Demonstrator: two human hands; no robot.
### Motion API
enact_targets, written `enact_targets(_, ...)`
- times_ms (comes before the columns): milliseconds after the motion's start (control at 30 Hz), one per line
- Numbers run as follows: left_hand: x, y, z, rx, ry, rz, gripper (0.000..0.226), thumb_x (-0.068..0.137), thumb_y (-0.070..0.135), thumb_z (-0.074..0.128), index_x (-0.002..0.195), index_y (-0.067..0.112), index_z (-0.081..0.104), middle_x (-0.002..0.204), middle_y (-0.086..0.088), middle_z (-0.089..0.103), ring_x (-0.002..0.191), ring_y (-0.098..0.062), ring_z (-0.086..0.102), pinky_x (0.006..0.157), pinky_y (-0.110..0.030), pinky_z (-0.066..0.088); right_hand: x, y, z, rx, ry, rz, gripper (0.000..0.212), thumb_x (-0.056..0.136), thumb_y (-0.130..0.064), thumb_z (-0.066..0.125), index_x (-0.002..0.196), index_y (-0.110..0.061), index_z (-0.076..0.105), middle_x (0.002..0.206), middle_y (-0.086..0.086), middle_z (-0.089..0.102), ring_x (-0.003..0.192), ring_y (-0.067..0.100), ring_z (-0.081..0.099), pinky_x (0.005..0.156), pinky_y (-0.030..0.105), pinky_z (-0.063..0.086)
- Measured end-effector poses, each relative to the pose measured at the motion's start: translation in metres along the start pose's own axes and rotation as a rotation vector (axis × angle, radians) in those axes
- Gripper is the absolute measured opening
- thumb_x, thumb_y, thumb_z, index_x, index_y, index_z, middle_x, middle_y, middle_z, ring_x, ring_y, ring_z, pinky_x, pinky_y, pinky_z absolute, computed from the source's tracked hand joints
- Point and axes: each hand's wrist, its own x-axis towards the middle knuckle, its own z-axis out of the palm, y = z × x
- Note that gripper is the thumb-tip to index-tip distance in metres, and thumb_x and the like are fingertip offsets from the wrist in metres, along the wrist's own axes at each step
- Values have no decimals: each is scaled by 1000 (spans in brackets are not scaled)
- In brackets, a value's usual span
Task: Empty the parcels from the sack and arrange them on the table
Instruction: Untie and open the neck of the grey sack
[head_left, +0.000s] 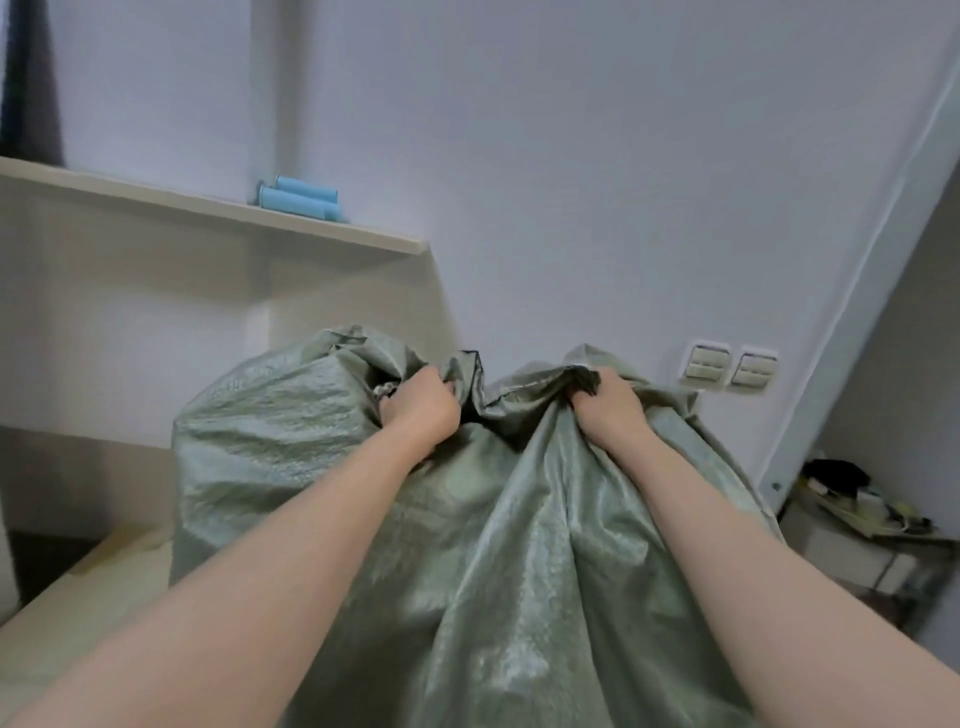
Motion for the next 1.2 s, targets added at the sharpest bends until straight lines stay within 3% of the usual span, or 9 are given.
enact_targets(200,-13,43,-16,-334,95,72,18,98,28,46,104,13,54,113,-13,62,105,-34,57,90,-39,47,-33,-33,-33,432,-454,-180,85,84,-27,73,151,-32,22,136,-14,43,125,11,49,105,27,38)
enact_targets(433,-42,66,-31,-357,-108,388,17,89,24,58,75,17,63,74,-5,64,77,-23,59,65,-28,41,-38,-46,-5,361,-161,-217,29,58,-38,69,85,-26,63,78,-6,65,80,14,62,73,32,51)
enact_targets(500,-46,51,-36,-82,-9,494,15,88,32,60,97,25,70,98,-1,71,98,-22,62,77,-28,45,-36,-39,0,215,-58,-128,16,69,-35,67,67,-26,53,73,-4,59,79,19,56,72,32,44)
enact_targets(600,-51,27,-49,294,207,400,79,82,57,63,149,32,29,157,-4,29,147,-26,19,116,-51,17,-35,-33,1,101,48,-6,15,82,-40,66,84,-26,61,98,4,68,100,27,61,89,37,48)
enact_targets(700,-40,-1,-62,348,20,78,113,70,80,56,155,25,8,162,-12,7,149,-37,2,114,-66,3,-40,-32,-1,163,104,35,21,88,-34,65,103,-20,67,106,8,69,105,29,62,85,33,45)
enact_targets(800,-42,-4,-54,161,-191,-34,74,78,65,45,137,22,50,145,-10,47,131,-37,43,110,-60,26,-47,-35,2,298,140,6,7,88,-28,66,87,-22,65,92,5,68,97,26,63,80,32,44)
enact_targets(1033,-45,41,-58,-357,337,228,37,101,38,40,72,20,53,96,-8,68,97,-33,61,95,-53,43,-47,-61,-37,617,266,-156,7,88,-15,61,83,-11,64,76,5,61,75,19,55,69,33,44)
enact_targets(1133,-51,61,-58,-506,543,644,28,101,32,42,93,22,67,102,2,69,107,-23,61,104,-59,35,-44,-63,-48,569,407,-291,19,83,-1,52,81,-18,60,75,-6,60,79,18,55,70,31,42)
enact_targets(1200,-44,55,-44,-321,355,546,30,101,35,43,119,25,64,134,1,59,134,-17,43,115,-63,11,-47,-50,-44,506,381,-301,28,83,4,50,84,-23,59,78,-8,60,81,15,54,68,25,37)
